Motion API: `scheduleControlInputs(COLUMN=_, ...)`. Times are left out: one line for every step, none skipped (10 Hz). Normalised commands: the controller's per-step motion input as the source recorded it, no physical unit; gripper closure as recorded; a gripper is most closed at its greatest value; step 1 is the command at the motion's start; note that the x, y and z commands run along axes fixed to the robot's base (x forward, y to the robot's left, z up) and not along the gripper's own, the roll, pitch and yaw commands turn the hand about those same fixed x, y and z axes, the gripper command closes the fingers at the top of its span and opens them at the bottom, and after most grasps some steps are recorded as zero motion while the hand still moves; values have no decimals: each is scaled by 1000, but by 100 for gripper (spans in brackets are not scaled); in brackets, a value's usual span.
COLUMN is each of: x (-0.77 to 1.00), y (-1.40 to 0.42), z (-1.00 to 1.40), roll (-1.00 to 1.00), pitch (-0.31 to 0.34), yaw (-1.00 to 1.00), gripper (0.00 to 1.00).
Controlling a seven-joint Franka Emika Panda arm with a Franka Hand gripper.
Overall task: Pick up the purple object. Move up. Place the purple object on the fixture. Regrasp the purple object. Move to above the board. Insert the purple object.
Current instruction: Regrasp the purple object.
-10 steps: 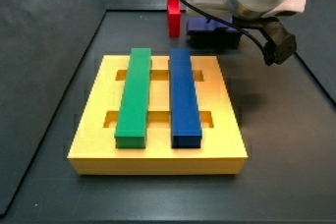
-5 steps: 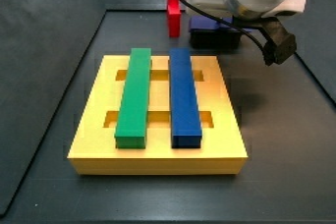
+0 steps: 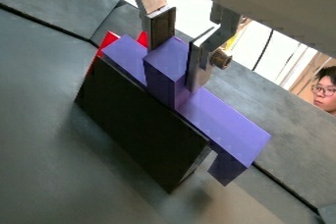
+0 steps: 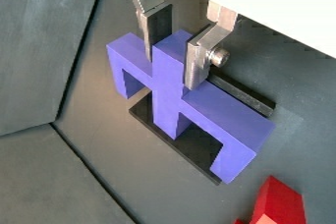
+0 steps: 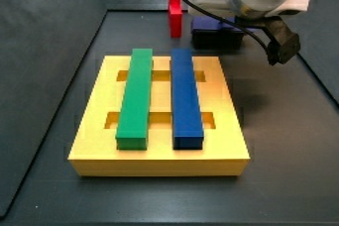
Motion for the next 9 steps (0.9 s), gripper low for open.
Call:
scheduleControlInputs(x=0, y=0, z=0, roll=0, pitch=0, yaw=0, gripper=100)
scheduleControlInputs(x=0, y=0, z=0, roll=0, pitch=0, yaw=0, gripper=100)
scheduleControlInputs(x=0, y=0, z=0, roll=0, pitch=0, yaw=0, gripper=100)
scheduleControlInputs(x=0, y=0, z=0, roll=0, pitch=0, yaw=0, gripper=100)
scheduleControlInputs(x=0, y=0, z=0, roll=0, pitch=0, yaw=0, gripper=100)
scheduleControlInputs(x=0, y=0, z=0, roll=0, pitch=0, yaw=0, gripper=100)
scheduleControlInputs(x=0, y=0, z=0, roll=0, pitch=0, yaw=0, gripper=100)
scheduleControlInputs(x=0, y=0, z=0, roll=0, pitch=0, yaw=0, gripper=100)
scheduleControlInputs(x=0, y=0, z=0, roll=0, pitch=0, yaw=0, gripper=100)
